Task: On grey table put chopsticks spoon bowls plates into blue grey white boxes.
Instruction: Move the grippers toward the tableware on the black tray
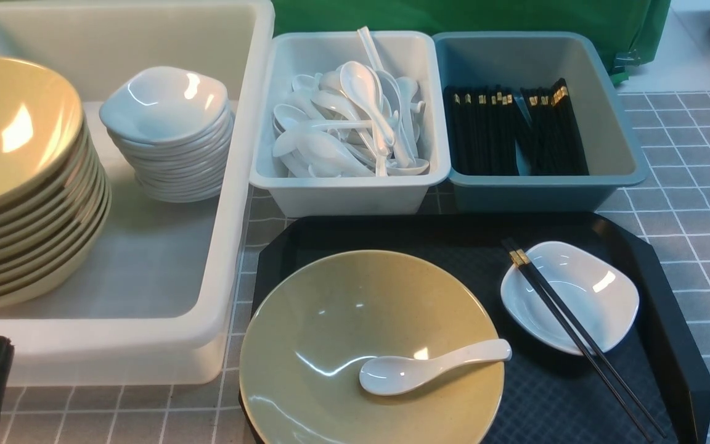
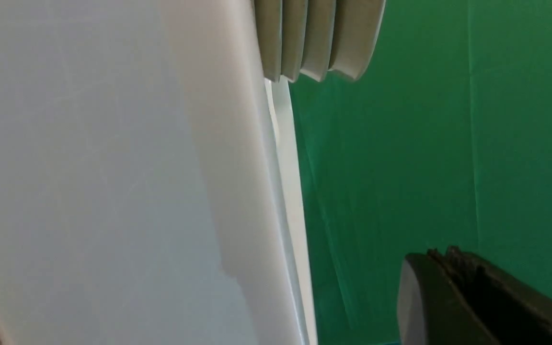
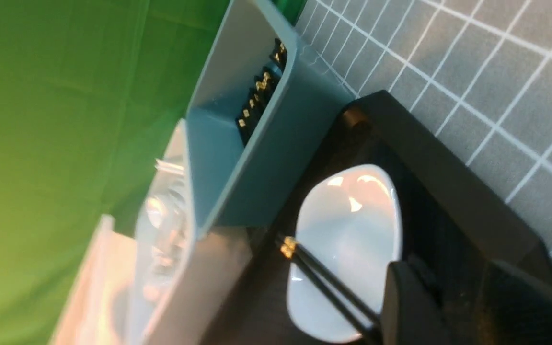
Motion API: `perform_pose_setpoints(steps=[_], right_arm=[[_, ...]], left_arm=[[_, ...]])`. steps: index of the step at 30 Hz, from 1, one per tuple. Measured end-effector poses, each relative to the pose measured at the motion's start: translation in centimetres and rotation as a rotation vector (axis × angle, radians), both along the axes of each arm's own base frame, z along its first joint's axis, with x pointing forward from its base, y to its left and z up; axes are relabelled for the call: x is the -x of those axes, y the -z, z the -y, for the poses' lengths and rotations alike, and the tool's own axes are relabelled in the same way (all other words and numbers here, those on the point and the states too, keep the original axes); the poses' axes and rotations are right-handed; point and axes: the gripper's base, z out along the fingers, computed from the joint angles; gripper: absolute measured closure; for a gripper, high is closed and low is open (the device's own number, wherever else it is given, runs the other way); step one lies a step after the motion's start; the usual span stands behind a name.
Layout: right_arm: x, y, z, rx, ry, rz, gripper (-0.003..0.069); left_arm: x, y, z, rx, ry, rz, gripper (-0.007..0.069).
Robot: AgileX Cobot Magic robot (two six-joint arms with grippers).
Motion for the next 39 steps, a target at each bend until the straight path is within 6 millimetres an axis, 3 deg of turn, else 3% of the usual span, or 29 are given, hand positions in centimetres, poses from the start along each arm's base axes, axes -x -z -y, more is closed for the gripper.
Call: perform_pose_setpoints(steps=[4,7,10,14,16,20,22,23,27,29,31,36,39], right_arm=[[0.0,0.0,-0.1,0.021,-0.022,0.003,0.0421],[0.1,-0.8,-0.5,0.068,-0.083,0.028,0.0421],[0.7,-4.9,-0.8,0.265,-0.192,0.137,0.0441],[0.2,-10.5,-1.3,0.574,-0.351,0.100,0.0566],[-1.1,-12.8,-1.8,0.751,-0.478,0.007,0.0615],[-3.7,-15.4,-2.6,0.948,-0.679,-0.139,0.0625],[-7.0,-16.9,-3.4,1.074,-0.908,-0.298,0.0625],[-7.1,-16.9,-3.5,1.077,-0.927,-0.315,0.0625],[-12.0,-16.6,-4.7,1.104,-1.117,-0.461,0.0625],[-12.9,-16.2,-5.1,1.105,-1.142,-0.480,0.0625],[-15.2,-14.6,-6.4,1.129,-1.208,-0.530,0.0624],[-17.9,-12.5,-7.8,1.180,-1.234,-0.613,0.0616],[-20.5,-10.7,-8.8,1.194,-1.224,-0.653,0.0575]], left_arm=[[0.0,0.1,0.1,-0.020,0.015,-0.009,0.0636],[0.3,-1.0,0.5,-0.145,0.055,0.009,0.0636],[1.1,-4.7,1.2,-0.428,0.114,0.081,0.0636],[0.4,-8.6,1.8,-0.774,0.229,0.003,0.0636],[-0.9,-10.3,1.9,-0.919,0.305,-0.091,0.0636],[-3.3,-12.8,1.8,-1.103,0.461,-0.263,0.0636],[-5.3,-14.9,1.5,-1.255,0.611,-0.410,0.0636],[-5.6,-14.8,1.5,-1.259,0.641,-0.438,0.0636],[-8.6,-16.2,2.2,-1.370,0.868,-0.542,0.0636],[-9.3,-16.2,2.8,-1.392,0.918,-0.529,0.0636],[-10.7,-16.0,5.1,-1.460,1.061,-0.470,0.0636],[-12.6,-15.7,9.6,-1.566,1.243,-0.381,0.0636],[-13.9,-15.5,13.8,-1.665,1.342,-0.294,0.0636]])
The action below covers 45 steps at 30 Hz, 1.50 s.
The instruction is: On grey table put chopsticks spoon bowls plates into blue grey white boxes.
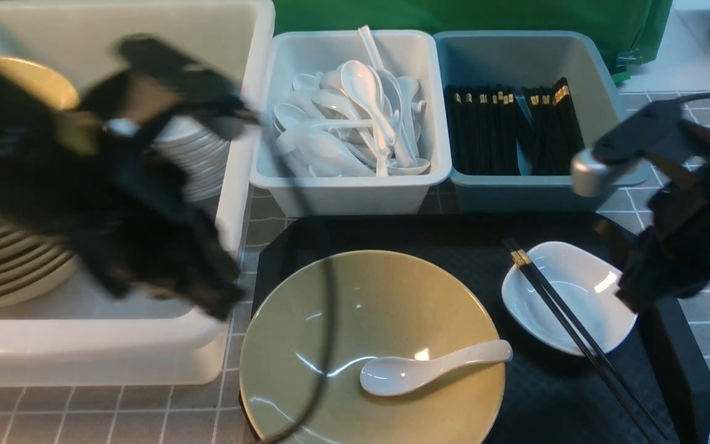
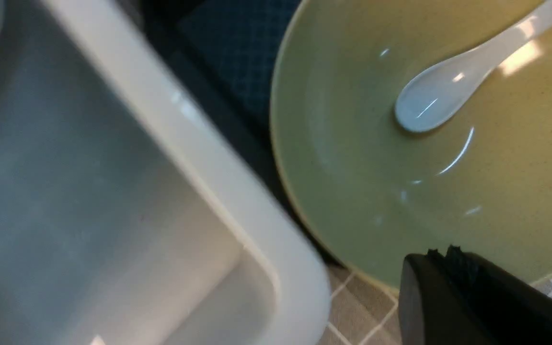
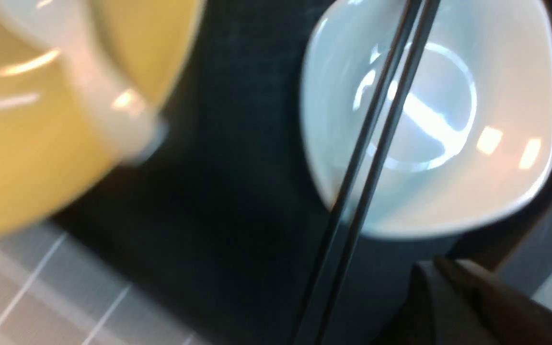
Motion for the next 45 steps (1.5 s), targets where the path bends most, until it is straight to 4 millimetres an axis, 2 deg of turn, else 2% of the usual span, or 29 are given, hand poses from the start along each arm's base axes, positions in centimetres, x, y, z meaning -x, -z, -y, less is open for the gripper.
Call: perform_pose_setpoints(steps=[1,4,5,7,10,14,22,27,29,32,33,36,39,41,42,43,44,45], right_arm=[[-1.0,0.8,-0.3,0.003,0.006,-0.006,0.0534],[-2.6,2.4,-0.9,0.007,0.023,-0.022,0.0446],[-2.7,2.5,-0.9,0.008,0.023,-0.021,0.0429],[-4.1,4.0,-1.4,0.014,0.031,-0.040,0.0321],[-5.3,5.6,-1.8,0.021,0.042,-0.064,0.0230],[-6.3,7.2,-2.1,0.033,0.043,-0.097,0.0182],[-7.0,9.6,-2.5,0.034,0.057,-0.157,0.0177],[-7.0,10.0,-2.7,0.023,0.065,-0.173,0.0236],[-6.8,10.1,-2.7,0.027,0.066,-0.190,0.0347],[-6.7,10.1,-2.6,0.032,0.065,-0.205,0.0428],[-6.6,10.1,-2.6,0.036,0.065,-0.214,0.0488],[-6.5,9.9,-2.5,0.043,0.064,-0.235,0.0583],[-6.6,9.4,-2.6,0.047,0.063,-0.247,0.0592],[-6.7,8.3,-2.6,0.039,0.061,-0.227,0.0592],[-6.8,6.8,-2.7,0.026,0.060,-0.196,0.0592],[-6.9,6.5,-2.7,0.023,0.060,-0.188,0.0592],[-7.1,5.0,-2.8,0.008,0.058,-0.148,0.0592],[-7.1,4.7,-2.8,0.004,0.058,-0.139,0.0592]], left_arm=[[-0.6,0.2,1.5,-0.015,0.039,0.005,0.0636],[-1.2,0.8,4.4,-0.022,0.108,0.008,0.0636],[-1.3,0.9,4.6,-0.024,0.112,0.005,0.0636],[-1.7,1.8,6.4,-0.034,0.147,-0.004,0.0636],[-2.1,3.1,7.5,-0.056,0.163,-0.030,0.0636],[-2.5,4.0,7.9,-0.071,0.163,-0.049,0.0636],[-2.8,3.9,8.1,-0.053,0.163,-0.025,0.0636],[-2.9,3.9,8.2,-0.044,0.161,-0.014,0.0636],[-2.9,3.9,8.2,-0.042,0.161,-0.012,0.0636],[-2.9,3.9,8.2,-0.043,0.163,-0.011,0.0636],[-2.9,3.9,8.2,-0.043,0.164,-0.010,0.0636],[-2.9,3.9,8.2,-0.043,0.164,-0.009,0.0636],[-2.9,3.9,8.2,-0.044,0.164,-0.008,0.0636],[-3.0,3.9,8.1,-0.051,0.163,0.000,0.0636],[-3.2,3.8,8.1,-0.049,0.150,0.014,0.0636],[-3.2,3.8,8.1,-0.047,0.145,0.016,0.0636],[-3.5,3.7,8.0,-0.032,0.121,0.030,0.0636],[-3.7,3.7,8.0,-0.027,0.114,0.034,0.0636]])
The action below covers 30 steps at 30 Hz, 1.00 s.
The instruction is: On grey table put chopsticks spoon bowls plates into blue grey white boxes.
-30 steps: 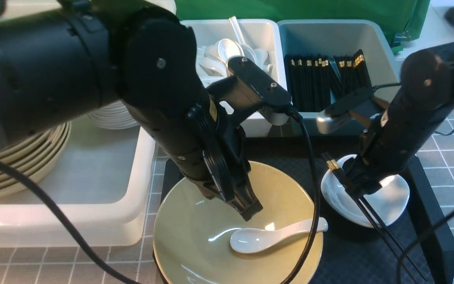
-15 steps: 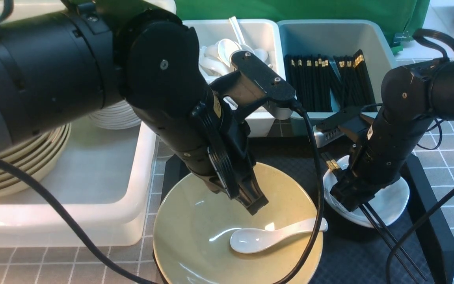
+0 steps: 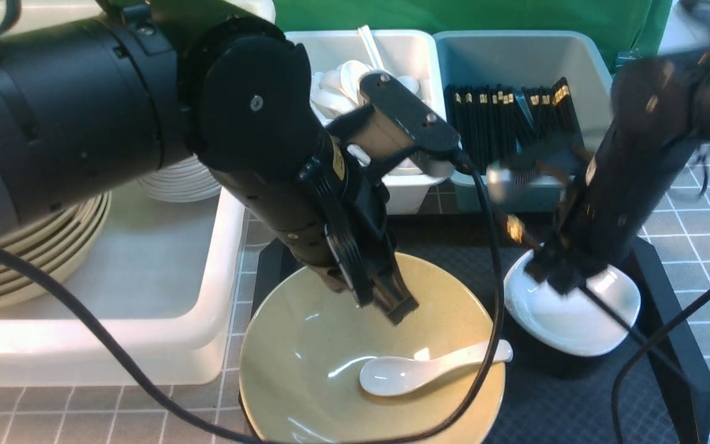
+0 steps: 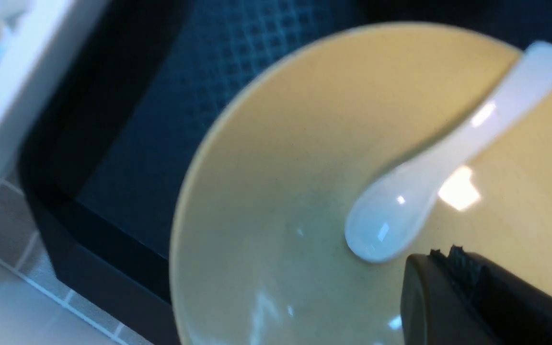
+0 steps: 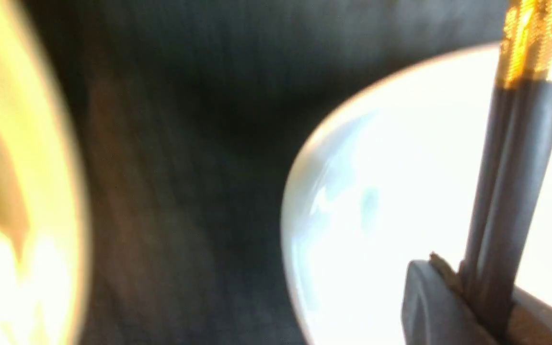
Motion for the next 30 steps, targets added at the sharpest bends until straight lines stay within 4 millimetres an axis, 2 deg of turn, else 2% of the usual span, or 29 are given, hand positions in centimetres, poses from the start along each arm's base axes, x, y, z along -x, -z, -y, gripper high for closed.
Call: perform_pose_setpoints(steps=[3,4,7,8,10,13,15,20,24,25,30], right_arm=[[-0.8,-2.9,-0.2,-0.024,-0.003,0.092,0.0592],[-1.4,-4.5,-0.4,-0.039,-0.004,0.147,0.0592],[-2.9,-7.3,-0.8,-0.075,0.014,0.254,0.0592],[-3.0,-7.5,-0.9,-0.078,0.016,0.260,0.0592],[-4.7,-9.0,-1.3,-0.104,0.036,0.319,0.0592],[-6.8,-9.7,-1.3,-0.116,0.072,0.338,0.0592],[-9.0,-9.7,-1.0,-0.121,0.112,0.341,0.0592],[-12.9,-8.9,0.2,-0.150,0.202,0.333,0.0592],[-16.2,-7.6,1.8,-0.274,0.302,0.327,0.0592],[-16.4,-7.9,1.8,-0.293,0.305,0.332,0.0592],[-19.4,-5.5,4.1,-0.473,0.444,0.324,0.0592]], left_arm=[[-1.4,-0.2,-0.6,0.052,-0.073,0.023,0.0636],[-2.5,-0.4,-1.0,0.089,-0.117,0.032,0.0636],[-5.3,-1.1,-1.9,0.169,-0.197,0.032,0.0636],[-5.6,-1.0,-1.9,0.171,-0.200,0.030,0.0636],[-7.2,-1.6,-2.0,0.214,-0.216,0.034,0.0636],[-8.3,-2.2,-1.6,0.257,-0.212,0.036,0.0636],[-8.7,-2.8,-1.2,0.282,-0.198,0.033,0.0636],[-8.6,-3.0,-0.8,0.312,-0.183,-0.007,0.0636],[-8.0,-2.7,-0.8,0.289,-0.161,-0.066,0.0636],[-8.0,-2.7,-0.8,0.290,-0.161,-0.069,0.0636],[-7.5,-2.5,-0.9,0.265,-0.145,-0.122,0.0636]])
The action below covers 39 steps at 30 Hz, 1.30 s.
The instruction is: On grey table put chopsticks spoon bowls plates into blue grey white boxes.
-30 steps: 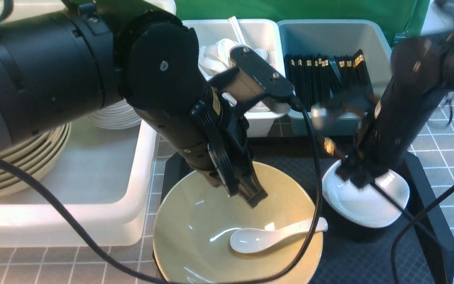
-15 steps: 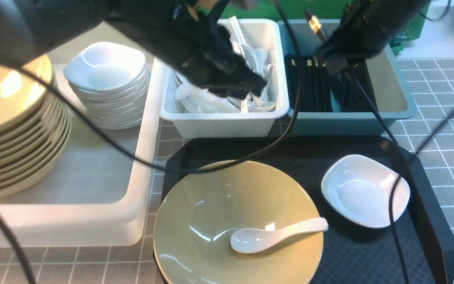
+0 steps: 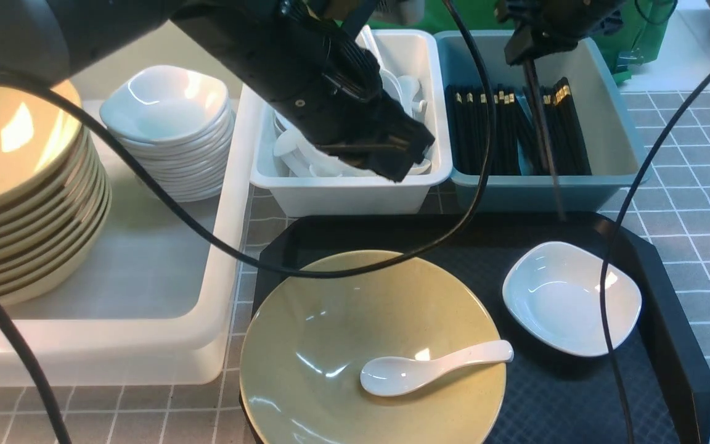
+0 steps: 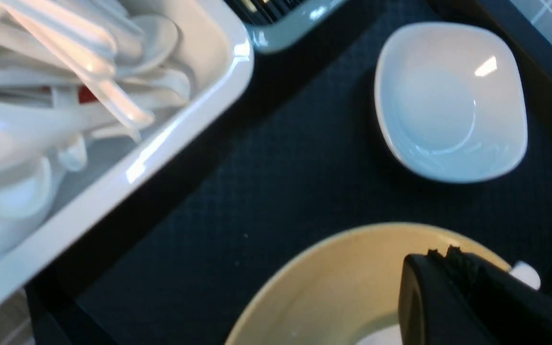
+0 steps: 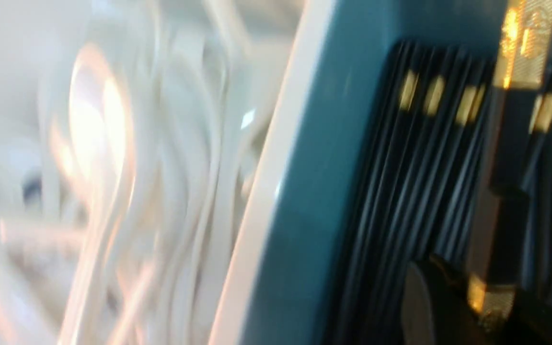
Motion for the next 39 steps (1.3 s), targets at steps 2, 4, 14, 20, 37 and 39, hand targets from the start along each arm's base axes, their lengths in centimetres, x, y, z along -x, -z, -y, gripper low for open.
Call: perform_pose_setpoints(steps=[2,4,14,20,37,39], right_arm=[[-1.1,1.2,0.9,-0.070,0.059,0.011,0.0593],[-2.1,2.6,1.6,-0.112,0.109,0.023,0.0593],[-4.0,5.8,3.2,-0.190,0.233,0.036,0.0569],[-4.1,5.8,4.1,-0.209,0.269,0.026,0.0359],[-0.4,-3.1,4.1,-0.091,0.043,0.121,0.0165],[-0.1,-3.6,3.1,-0.085,0.012,0.133,0.0207]], left_arm=[[0.0,0.0,0.0,-0.001,0.001,-0.001,0.0636],[0.0,0.0,0.0,-0.001,0.001,-0.001,0.0636],[0.0,0.0,0.0,0.002,-0.001,0.002,0.0636],[0.1,0.1,0.0,-0.006,0.005,-0.011,0.0636],[0.0,0.0,0.0,-0.009,0.019,0.021,0.0636],[0.0,-0.2,-0.3,-0.030,0.020,0.039,0.0636]])
